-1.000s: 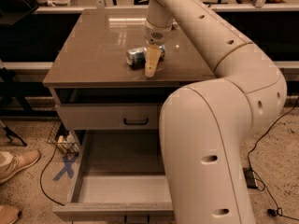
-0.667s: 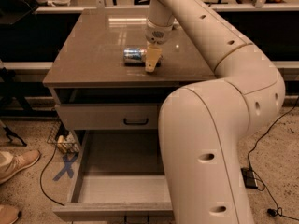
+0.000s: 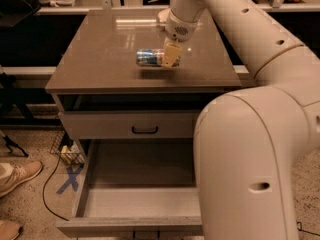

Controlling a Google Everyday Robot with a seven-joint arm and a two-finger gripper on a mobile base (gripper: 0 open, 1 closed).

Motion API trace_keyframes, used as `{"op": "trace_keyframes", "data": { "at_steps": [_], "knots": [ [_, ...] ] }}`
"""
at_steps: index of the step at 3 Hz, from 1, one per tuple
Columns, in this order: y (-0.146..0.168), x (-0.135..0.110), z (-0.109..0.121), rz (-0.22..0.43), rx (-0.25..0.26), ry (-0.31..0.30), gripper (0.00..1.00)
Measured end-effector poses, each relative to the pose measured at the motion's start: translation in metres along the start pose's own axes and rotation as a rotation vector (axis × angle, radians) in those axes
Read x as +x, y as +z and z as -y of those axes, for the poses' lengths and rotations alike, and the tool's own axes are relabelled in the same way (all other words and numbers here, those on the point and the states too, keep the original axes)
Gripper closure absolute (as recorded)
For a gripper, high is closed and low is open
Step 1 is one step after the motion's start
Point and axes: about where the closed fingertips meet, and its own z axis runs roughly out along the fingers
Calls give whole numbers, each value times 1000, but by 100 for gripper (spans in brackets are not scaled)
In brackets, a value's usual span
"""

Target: Place redbull can into middle drawer

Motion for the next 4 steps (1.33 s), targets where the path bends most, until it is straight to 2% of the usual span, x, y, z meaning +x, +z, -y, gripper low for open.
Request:
{"op": "trace_keyframes", "data": {
  "at_steps": [1, 2, 3, 4],
  "knots": [
    [-43, 16, -37, 74, 16, 29, 100],
    [-60, 40, -100, 129, -55, 87, 100],
    [-40, 62, -122, 102, -113, 114, 100],
    [-39, 60, -121, 103, -114, 111, 100]
  ]
}}
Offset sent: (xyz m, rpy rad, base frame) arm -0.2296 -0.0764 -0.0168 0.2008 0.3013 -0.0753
